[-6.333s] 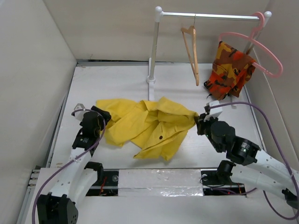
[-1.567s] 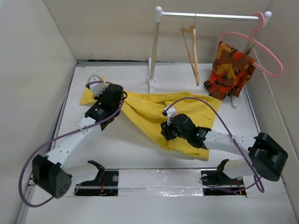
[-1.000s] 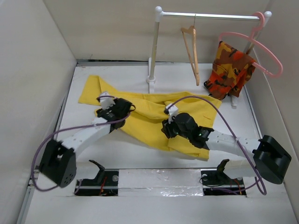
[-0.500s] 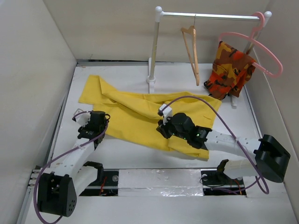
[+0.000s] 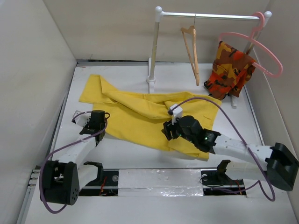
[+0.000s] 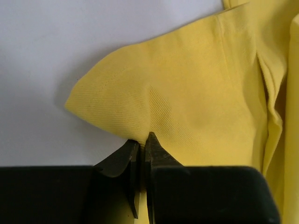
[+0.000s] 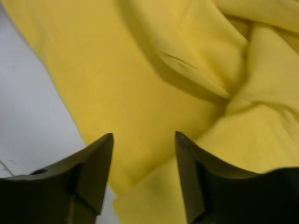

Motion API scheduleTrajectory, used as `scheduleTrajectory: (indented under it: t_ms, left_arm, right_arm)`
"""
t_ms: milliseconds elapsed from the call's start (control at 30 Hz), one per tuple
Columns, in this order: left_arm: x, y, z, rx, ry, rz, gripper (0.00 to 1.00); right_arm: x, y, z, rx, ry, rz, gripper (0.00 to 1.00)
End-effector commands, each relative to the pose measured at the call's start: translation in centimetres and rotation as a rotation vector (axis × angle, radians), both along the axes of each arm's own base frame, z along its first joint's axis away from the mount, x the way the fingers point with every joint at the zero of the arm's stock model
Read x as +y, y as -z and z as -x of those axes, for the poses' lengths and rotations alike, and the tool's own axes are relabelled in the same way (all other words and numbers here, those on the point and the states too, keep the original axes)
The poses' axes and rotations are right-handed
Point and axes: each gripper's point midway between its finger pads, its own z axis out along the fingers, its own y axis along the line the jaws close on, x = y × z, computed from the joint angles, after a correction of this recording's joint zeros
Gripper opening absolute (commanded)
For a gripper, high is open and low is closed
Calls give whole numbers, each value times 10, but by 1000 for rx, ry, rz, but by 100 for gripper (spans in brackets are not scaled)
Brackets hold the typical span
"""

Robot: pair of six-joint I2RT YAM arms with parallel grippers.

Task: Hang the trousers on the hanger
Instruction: Flatten out the trousers at the center of the board.

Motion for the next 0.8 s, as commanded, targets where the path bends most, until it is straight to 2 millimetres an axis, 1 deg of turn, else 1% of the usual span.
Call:
scheduleTrajectory:
  t_ms: [0,33,67,133,167,200,233,267,300,333,367,400,467,500,533,567,600,633,667,700,733,767]
  left_arm:
    - [8,-46,-26,-126,-47,-30,0]
    - [10,-52,-27,-131,-52,-42,0]
    - [11,-65,-30,-161,-53,-46,0]
    - [14,-74,-23,-143,-46,-70,0]
    - [15,-94,-24,-188,-44,-74,0]
    - [16,-100,-20,-183,-39,-84,0]
    - [19,-109,-17,-191,-28,-111,0]
    - [21,-131,-15,-247,-26,-122,0]
    - [23,-141,-12,-265,-25,-137,0]
    - [26,-149,-9,-277,-28,-155,0]
    - [27,-168,-5,-316,-26,-165,0]
    - [28,-173,-2,-319,-23,-170,0]
    - [26,-184,-1,-345,-6,-165,0]
    - [24,-184,-1,-347,4,-161,0]
    - [20,-183,-1,-346,25,-150,0]
    - [19,-180,-1,-338,32,-145,0]
    - [18,-176,0,-329,38,-141,0]
    - [16,-173,1,-326,48,-131,0]
    - [15,-166,4,-326,52,-127,0]
    - [13,-165,3,-340,56,-114,0]
    - [10,-164,3,-349,72,-99,0]
    - [8,-164,6,-368,74,-87,0]
  right_arm:
    - [-54,3,-16,25,251,-35,67]
    - [-78,11,-22,58,335,-40,68]
    - [-98,12,-21,57,396,-66,68]
    - [-134,20,-22,92,550,-100,69]
    - [-165,29,-27,98,662,-97,69]
    - [-178,21,-29,70,702,-138,68]
    - [-191,21,-30,61,742,-146,68]
    - [-213,20,-35,52,821,-158,68]
    - [-224,20,-36,48,856,-169,69]
    - [-230,19,-40,42,877,-180,69]
    - [-234,20,-43,36,894,-175,71]
    - [-237,18,-46,26,907,-167,74]
    - [-242,17,-57,38,945,-158,74]
    - [-249,19,-63,51,969,-163,74]
    - [-248,30,-72,83,972,-157,74]
    - [-243,36,-78,118,940,-188,74]
    - [-245,44,-83,152,938,-195,73]
    - [-256,45,-93,164,951,-216,73]
    - [-247,68,-93,275,895,-205,69]
    - [-249,69,-98,288,886,-198,62]
    - [-249,75,-96,324,885,-169,62]
    - [-251,75,-99,327,885,-170,62]
